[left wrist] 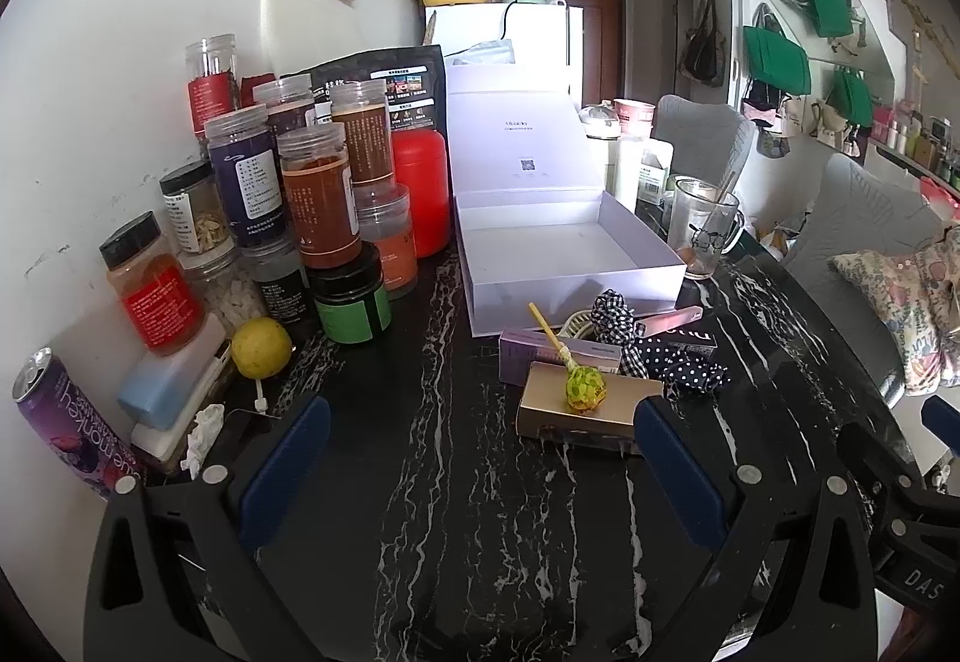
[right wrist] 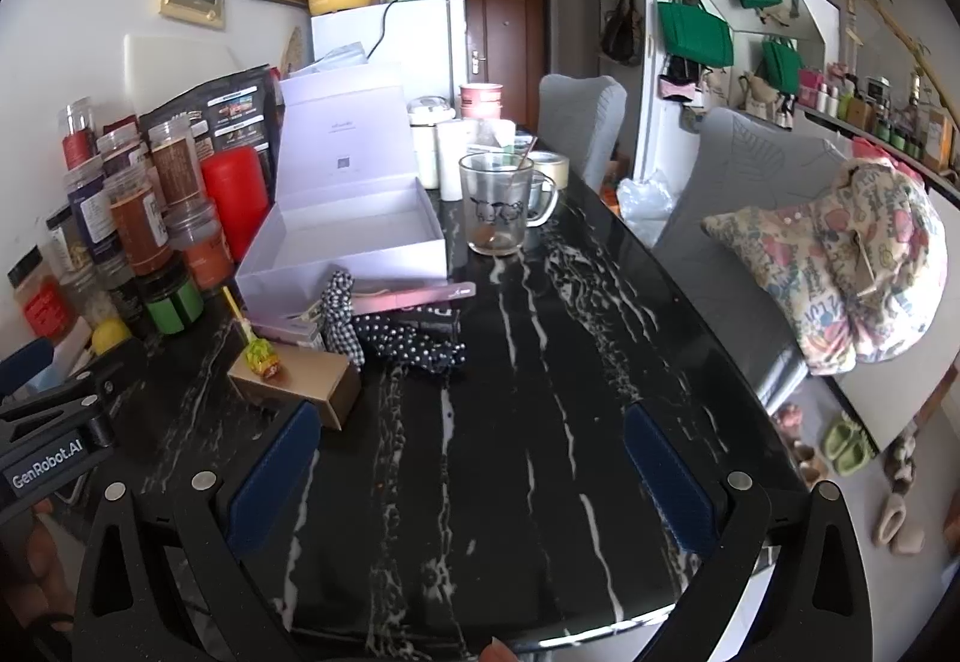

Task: Organize rigid objects

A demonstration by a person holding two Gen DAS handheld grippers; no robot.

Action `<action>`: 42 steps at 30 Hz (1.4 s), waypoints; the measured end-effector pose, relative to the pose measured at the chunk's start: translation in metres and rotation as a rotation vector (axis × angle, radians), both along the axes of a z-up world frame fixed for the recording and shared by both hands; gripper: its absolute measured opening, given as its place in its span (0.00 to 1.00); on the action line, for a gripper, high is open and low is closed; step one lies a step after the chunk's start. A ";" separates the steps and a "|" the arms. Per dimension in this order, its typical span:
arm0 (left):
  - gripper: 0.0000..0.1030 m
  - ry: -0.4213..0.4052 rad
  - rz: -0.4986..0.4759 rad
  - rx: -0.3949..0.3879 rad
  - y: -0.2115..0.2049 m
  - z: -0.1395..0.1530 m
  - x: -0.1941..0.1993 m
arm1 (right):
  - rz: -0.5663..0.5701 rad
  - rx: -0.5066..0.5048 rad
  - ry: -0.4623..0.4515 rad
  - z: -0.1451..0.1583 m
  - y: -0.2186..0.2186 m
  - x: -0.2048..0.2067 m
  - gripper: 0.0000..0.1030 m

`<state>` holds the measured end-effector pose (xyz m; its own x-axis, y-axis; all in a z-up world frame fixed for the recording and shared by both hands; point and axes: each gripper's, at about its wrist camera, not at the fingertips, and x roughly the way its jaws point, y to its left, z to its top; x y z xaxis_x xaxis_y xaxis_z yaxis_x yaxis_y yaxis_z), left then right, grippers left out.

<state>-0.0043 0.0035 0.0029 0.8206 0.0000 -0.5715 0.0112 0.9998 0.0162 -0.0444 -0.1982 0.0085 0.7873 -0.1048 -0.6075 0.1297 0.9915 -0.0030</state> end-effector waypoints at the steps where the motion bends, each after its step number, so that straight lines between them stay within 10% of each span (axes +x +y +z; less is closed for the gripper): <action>1: 1.00 0.001 0.002 0.004 0.000 0.000 0.000 | 0.002 -0.001 0.000 0.000 0.000 0.000 1.00; 42: 1.00 0.024 0.001 0.010 0.000 -0.006 0.001 | 0.017 -0.016 0.002 0.000 0.005 0.000 1.00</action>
